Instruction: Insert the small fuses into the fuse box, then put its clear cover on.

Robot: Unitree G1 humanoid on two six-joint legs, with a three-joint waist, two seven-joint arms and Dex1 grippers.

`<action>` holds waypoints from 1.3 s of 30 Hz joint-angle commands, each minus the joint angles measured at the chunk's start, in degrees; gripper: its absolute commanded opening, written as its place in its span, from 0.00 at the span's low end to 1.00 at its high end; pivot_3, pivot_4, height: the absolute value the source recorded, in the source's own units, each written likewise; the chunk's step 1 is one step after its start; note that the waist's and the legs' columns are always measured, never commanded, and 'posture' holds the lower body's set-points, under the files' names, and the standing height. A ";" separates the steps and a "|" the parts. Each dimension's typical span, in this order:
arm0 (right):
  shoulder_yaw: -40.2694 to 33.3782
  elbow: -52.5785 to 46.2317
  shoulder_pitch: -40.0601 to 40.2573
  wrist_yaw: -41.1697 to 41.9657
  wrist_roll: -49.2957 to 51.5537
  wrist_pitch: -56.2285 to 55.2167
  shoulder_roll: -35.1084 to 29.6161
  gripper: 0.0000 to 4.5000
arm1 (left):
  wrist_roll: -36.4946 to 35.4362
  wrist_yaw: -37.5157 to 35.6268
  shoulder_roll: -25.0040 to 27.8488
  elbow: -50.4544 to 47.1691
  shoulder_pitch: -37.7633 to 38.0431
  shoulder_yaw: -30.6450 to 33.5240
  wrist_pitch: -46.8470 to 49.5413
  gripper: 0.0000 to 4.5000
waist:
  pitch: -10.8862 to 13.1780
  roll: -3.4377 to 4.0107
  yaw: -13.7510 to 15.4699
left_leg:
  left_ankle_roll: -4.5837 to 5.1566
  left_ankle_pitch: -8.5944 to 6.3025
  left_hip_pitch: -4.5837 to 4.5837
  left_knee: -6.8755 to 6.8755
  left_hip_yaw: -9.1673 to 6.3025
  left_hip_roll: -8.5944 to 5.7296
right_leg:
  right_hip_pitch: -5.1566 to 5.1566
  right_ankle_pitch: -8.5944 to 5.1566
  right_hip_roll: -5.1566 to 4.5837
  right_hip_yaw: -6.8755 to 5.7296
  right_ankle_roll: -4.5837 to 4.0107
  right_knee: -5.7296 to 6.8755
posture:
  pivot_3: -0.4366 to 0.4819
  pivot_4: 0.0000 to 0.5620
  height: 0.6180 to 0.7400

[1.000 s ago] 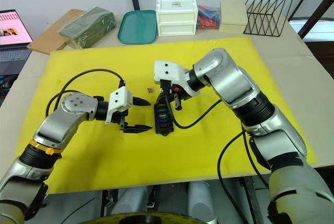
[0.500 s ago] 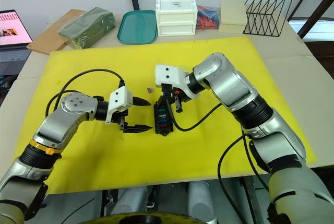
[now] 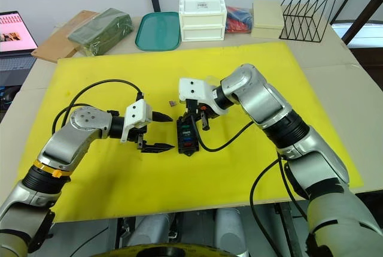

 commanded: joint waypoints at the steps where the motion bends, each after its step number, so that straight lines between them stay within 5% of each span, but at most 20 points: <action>1: 2.33 0.64 1.34 0.92 -1.68 -0.51 -0.03 0.01 | -0.46 0.14 0.28 -2.02 -0.27 1.24 -0.11 1.00 | -0.01 0.00 0.00 | 0.00 0.00 0.01 0.00 0.00 0.00 | 0.02 0.00 0.00 0.00 0.00 0.00 | 0.48 0.27 1.00; 11: 2.35 3.01 1.49 1.38 -3.07 -1.60 0.07 0.01 | -1.04 0.26 0.79 -3.13 0.24 1.96 0.63 1.00 | -0.05 -0.02 0.06 | 0.00 0.00 0.06 0.00 0.00 0.00 | 0.09 0.00 0.00 0.00 0.00 -0.01 | 0.48 0.27 1.00; 24: -12.35 -10.40 0.03 1.58 9.43 9.26 -5.04 0.01 | -12.42 -0.64 8.36 -11.89 0.50 12.84 14.61 1.00 | -0.02 -0.02 0.05 | 0.00 0.00 -0.02 -0.01 -0.04 0.00 | 0.00 0.00 0.00 0.00 0.00 -0.01 | 0.48 0.27 1.00; 27: -17.26 -14.12 5.11 3.00 11.53 8.02 -11.70 0.15 | -14.62 -2.91 15.54 -11.77 3.74 19.53 16.93 1.00 | -0.02 -0.03 0.04 | 0.01 0.00 -0.02 -0.05 -0.03 0.02 | -0.03 0.00 0.01 0.00 0.00 -0.03 | 0.48 0.27 1.00; 31: -24.13 -16.39 14.17 3.09 13.07 7.90 -21.93 0.47 | -16.11 -5.76 22.71 -9.24 12.26 29.56 16.64 1.00 | 0.01 0.01 0.19 | 0.04 -0.03 -0.03 -0.11 0.01 0.03 | 0.00 0.00 0.02 0.00 0.00 -0.16 | 0.48 0.27 1.00; 37: -32.36 -16.00 24.29 1.70 14.92 6.68 -29.61 0.95 | -15.95 -5.79 25.19 -5.97 21.86 39.25 15.70 1.00 | 0.02 0.02 0.10 | 0.05 -0.03 0.04 -0.10 0.07 0.11 | 0.07 0.00 0.05 0.00 0.00 -0.12 | 0.48 0.27 1.00; 39: -33.72 -16.22 26.20 0.95 15.42 6.76 -30.49 0.99 | -16.19 -5.34 24.84 -6.23 23.28 40.31 15.84 1.00 | 0.02 0.02 0.12 | 0.05 -0.03 0.05 -0.10 0.09 0.12 | 0.07 0.01 0.05 0.00 -0.01 -0.12 | 0.48 0.27 1.00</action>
